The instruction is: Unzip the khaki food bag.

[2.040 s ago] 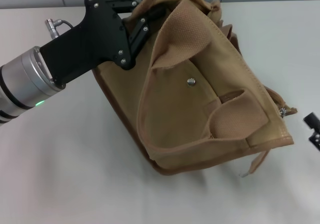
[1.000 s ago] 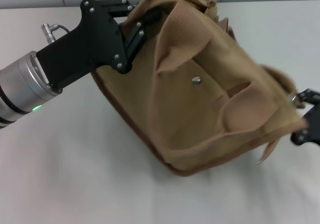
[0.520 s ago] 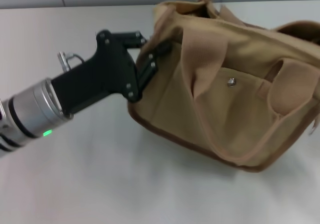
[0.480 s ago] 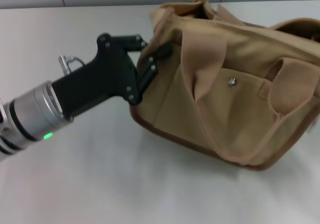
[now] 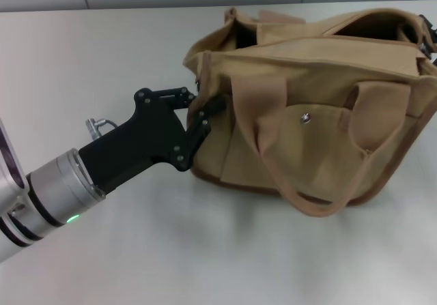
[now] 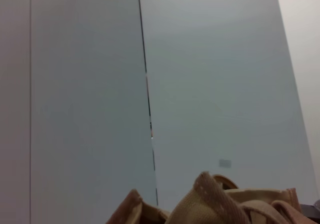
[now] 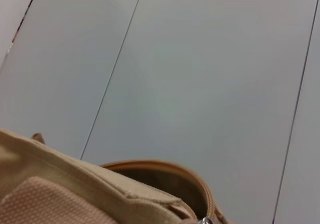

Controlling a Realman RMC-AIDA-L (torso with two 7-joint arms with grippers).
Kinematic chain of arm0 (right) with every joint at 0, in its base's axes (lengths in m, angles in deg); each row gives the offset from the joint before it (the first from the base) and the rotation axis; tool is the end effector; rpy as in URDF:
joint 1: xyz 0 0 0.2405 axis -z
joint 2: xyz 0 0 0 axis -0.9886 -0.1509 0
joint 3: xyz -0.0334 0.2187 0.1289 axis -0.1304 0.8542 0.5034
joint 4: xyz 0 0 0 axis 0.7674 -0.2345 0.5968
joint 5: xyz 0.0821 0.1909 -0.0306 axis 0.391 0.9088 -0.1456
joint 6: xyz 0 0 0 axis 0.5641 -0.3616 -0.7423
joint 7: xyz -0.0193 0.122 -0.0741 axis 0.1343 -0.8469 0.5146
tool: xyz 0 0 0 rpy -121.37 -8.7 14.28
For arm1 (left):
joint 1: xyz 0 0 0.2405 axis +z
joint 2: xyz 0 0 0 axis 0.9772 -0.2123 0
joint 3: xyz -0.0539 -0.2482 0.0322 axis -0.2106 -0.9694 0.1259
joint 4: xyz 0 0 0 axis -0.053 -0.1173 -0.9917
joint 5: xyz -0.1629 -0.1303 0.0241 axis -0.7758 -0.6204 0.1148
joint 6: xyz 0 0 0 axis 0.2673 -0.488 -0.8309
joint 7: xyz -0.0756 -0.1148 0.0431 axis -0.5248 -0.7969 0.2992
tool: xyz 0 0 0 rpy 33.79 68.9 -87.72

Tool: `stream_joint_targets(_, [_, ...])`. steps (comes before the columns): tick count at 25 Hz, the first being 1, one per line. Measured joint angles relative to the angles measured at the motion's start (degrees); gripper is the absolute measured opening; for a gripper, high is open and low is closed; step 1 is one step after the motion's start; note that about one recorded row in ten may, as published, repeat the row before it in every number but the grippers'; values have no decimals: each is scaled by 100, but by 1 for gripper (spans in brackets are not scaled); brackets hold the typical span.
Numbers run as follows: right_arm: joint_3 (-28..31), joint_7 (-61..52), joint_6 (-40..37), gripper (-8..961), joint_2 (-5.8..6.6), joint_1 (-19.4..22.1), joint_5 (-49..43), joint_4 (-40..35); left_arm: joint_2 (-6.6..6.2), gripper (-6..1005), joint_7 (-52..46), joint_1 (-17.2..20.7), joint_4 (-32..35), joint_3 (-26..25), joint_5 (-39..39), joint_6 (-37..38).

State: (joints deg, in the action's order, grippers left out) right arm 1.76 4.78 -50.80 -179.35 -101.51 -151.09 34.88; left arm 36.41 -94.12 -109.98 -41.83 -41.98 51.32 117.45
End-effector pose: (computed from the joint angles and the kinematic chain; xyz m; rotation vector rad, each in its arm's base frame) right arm 0.3047 0.2951 0.0153 -1.8757 0.0112 0.8205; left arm -0.2368 0.2744 -0.0613 -2.3312 -0.0809 -1.2157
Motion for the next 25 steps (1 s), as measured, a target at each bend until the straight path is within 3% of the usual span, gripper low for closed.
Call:
stream_joint_targets(7, [59, 58, -94, 208, -12, 39, 36, 329, 1, 79, -25, 93, 27, 27, 29, -39])
stream_joint_targets(12, [195, 58, -299, 413, -17, 205, 49, 391, -3, 291, 23, 275, 201, 3, 15, 232])
stream_joint_targets(20, [1336, -91, -769, 575, 5, 677, 52, 644, -56, 613, -189, 1016, 942, -509, -14, 1000])
stream_joint_targets(23, [1726, -671, -1276, 636, 28, 918, 27, 726, -62, 729, -489, 1137, 1209, -568, -2, 1216])
stream_joint_targets(25, [1626, -1301, -1518, 708, 60, 1089, -152, 516, -80, 772, -862, 1160, 1468, -448, 98, 1335])
